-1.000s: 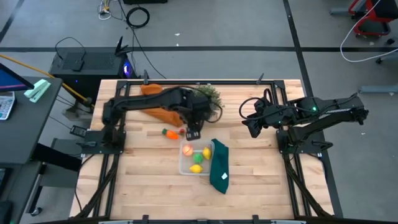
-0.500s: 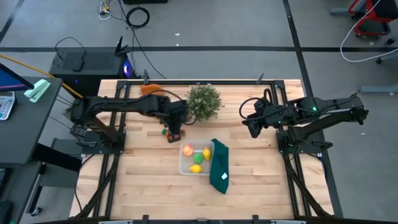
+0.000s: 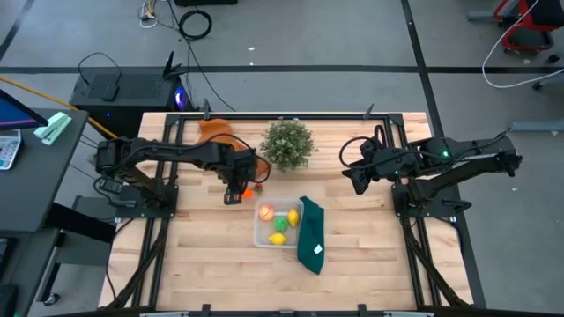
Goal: Pick and placing Produce into tupperware
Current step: Put the orange carrot into the transparent bin
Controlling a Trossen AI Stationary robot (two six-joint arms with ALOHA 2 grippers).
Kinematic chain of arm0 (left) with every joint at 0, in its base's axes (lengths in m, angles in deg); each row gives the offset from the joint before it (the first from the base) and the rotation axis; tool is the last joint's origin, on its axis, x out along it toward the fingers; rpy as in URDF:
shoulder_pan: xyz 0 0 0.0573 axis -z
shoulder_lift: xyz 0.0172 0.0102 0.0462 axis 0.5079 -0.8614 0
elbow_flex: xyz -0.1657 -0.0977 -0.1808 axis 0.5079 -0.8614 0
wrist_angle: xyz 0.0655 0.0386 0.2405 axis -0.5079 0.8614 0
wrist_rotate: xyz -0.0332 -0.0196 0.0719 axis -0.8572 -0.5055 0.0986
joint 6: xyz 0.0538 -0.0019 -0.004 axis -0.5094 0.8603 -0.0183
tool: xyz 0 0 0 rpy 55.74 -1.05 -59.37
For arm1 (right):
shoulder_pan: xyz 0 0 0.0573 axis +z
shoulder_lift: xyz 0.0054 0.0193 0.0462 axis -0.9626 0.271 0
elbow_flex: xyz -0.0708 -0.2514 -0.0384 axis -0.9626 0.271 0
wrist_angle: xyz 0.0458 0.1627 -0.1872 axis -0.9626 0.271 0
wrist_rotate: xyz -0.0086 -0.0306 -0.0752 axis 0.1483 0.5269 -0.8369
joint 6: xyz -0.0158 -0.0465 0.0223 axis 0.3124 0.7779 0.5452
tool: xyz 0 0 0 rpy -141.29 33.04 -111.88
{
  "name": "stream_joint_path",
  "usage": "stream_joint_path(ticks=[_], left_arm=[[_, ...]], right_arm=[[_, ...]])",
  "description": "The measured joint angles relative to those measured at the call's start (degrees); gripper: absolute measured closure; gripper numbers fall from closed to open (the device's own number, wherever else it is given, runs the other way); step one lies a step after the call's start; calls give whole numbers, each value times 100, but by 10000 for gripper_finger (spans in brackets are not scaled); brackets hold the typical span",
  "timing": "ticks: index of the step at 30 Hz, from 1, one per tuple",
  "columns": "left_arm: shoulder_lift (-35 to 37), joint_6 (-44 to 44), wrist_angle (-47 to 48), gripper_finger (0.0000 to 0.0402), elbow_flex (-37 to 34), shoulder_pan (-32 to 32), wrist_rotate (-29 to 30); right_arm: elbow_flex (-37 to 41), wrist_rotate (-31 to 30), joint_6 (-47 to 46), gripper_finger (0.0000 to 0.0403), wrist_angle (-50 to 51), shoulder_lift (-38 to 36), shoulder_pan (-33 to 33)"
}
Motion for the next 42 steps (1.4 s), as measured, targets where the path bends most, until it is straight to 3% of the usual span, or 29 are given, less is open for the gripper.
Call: stream_joint_path(ticks=[14, 25, 37, 42], left_arm=[[2, 230, -12, 237, 0, -17, 438], [-3, 382, 41, 236, 0, -57, 451], [-13, 407, 30, 141, 0, -131, 326], [-13, 179, -122, 124, -49, -131, 318]], right_arm=[[0, -39, 80, 238, -3, 0, 0], [0, -55, 365, 238, -1, 0, 0], [0, -59, 563, 238, -1, -1, 0], [0, -57, 581, 238, 1, 1, 0]])
